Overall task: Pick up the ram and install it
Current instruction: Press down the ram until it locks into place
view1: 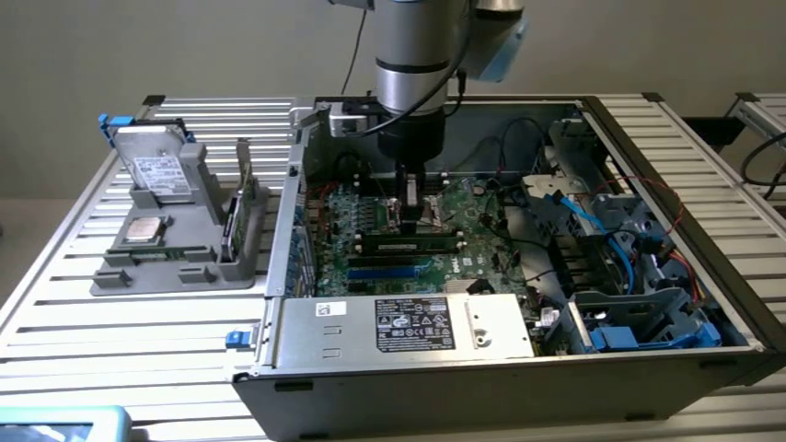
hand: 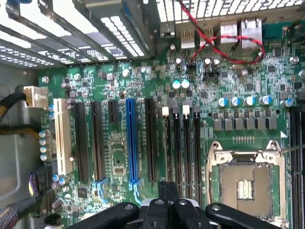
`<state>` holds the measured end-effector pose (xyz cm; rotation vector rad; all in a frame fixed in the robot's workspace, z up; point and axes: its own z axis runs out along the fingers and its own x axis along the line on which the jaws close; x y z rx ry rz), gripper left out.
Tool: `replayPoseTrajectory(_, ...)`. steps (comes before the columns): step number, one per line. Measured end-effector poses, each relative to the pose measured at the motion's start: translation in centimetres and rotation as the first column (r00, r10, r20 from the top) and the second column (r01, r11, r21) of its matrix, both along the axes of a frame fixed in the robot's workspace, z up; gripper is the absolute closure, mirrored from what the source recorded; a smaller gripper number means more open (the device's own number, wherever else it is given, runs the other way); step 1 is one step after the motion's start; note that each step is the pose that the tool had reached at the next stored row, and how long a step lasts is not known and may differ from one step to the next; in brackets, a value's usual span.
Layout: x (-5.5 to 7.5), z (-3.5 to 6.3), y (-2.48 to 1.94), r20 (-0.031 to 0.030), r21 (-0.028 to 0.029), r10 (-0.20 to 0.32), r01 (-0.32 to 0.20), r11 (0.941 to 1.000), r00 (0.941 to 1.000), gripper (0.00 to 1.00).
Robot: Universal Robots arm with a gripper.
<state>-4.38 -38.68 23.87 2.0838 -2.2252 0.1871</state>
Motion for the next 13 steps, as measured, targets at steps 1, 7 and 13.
replayPoseTrajectory(1, -0.38, -0.11, 0.00, 0.0000, -0.0001, 0.000, 0.000, 1.0000, 1.0000, 0.89)
replayPoseTrajectory(7, -1.07, -0.81, 0.00, 0.0001, 0.0000, 0.000, 0.000, 1.0000, 1.0000, 0.89)
replayPoseTrajectory(13, -1.28, -0.90, 0.03, 0.0000, 0.0002, 0.000, 0.000, 1.0000, 1.0000, 0.89)
